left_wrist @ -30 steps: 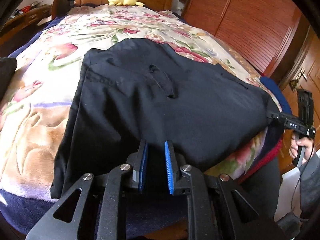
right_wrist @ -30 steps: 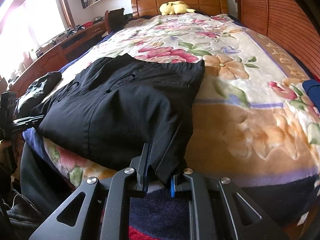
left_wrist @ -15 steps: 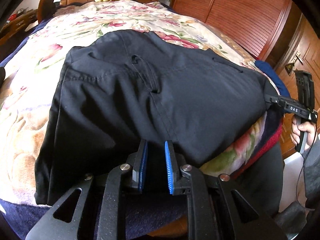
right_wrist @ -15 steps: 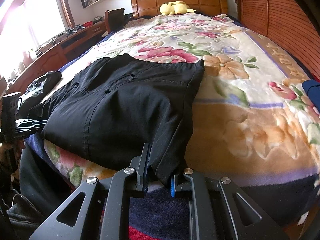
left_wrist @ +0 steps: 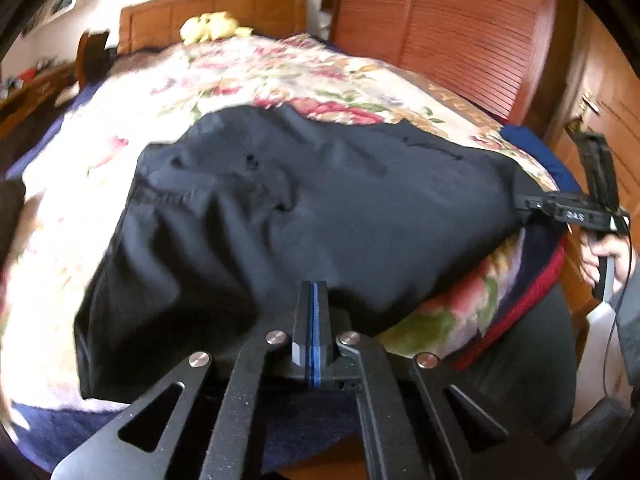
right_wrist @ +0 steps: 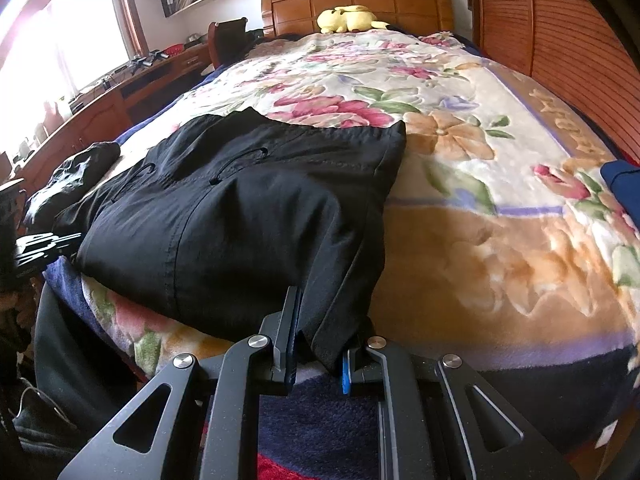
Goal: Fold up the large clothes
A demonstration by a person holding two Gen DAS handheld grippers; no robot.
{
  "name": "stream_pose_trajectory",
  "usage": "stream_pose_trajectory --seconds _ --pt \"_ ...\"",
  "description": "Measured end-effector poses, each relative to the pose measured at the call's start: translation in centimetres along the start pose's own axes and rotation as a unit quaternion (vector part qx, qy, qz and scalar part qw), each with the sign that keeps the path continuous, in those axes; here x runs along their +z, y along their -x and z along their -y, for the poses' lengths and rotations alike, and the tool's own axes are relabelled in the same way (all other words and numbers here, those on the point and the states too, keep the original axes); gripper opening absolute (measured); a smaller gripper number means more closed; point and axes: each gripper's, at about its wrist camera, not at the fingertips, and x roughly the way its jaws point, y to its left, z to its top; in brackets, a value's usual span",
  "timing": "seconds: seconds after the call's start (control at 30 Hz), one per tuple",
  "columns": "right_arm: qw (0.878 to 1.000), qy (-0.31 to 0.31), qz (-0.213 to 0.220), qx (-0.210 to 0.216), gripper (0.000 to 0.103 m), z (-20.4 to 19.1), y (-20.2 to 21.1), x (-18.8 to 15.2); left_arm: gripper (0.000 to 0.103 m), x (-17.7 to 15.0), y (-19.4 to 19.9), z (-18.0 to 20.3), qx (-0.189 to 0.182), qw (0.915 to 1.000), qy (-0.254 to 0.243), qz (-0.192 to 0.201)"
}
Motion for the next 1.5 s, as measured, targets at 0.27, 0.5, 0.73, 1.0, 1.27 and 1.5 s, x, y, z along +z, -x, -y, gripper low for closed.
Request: stream_pose_trajectory --seconds 0.27,0.5,0.73,1.0,1.27,1.5 --pt "1.000 -0.001 0.000 0.001 0.015 0.0 -0.1 0.0 0.013 2.8 2.3 0.6 0.000 0.9997 -0.007 0.024" --pt "1.000 -0.009 0.004 0.005 0.015 0.1 0.0 -0.2 0.019 2.2 1.5 0.6 -0.002 1.0000 -0.004 0.004" --pt "1.000 -0.019 0.023 0.010 0.014 0.2 0.5 -0.2 0.020 0.4 -0.4 -0.5 0.032 0.9988 0.002 -0.036" --pt "0.994 0.005 0.111 0.025 0.010 -2.1 5.1 3.9 0.020 -0.7 -0.7 -3.0 0.031 0.9981 0.043 -0.033" --pt "0.981 0.105 0.153 0.050 0.009 -10.1 6.5 10.0 0.020 -1.0 2.2 -5.5 0.044 0.9963 0.074 0.002" --pt "0.960 0.204 0.155 0.117 0.009 -20.5 4.6 13.7 0.020 -2.5 5.7 -9.1 0.081 0.9901 0.112 0.028"
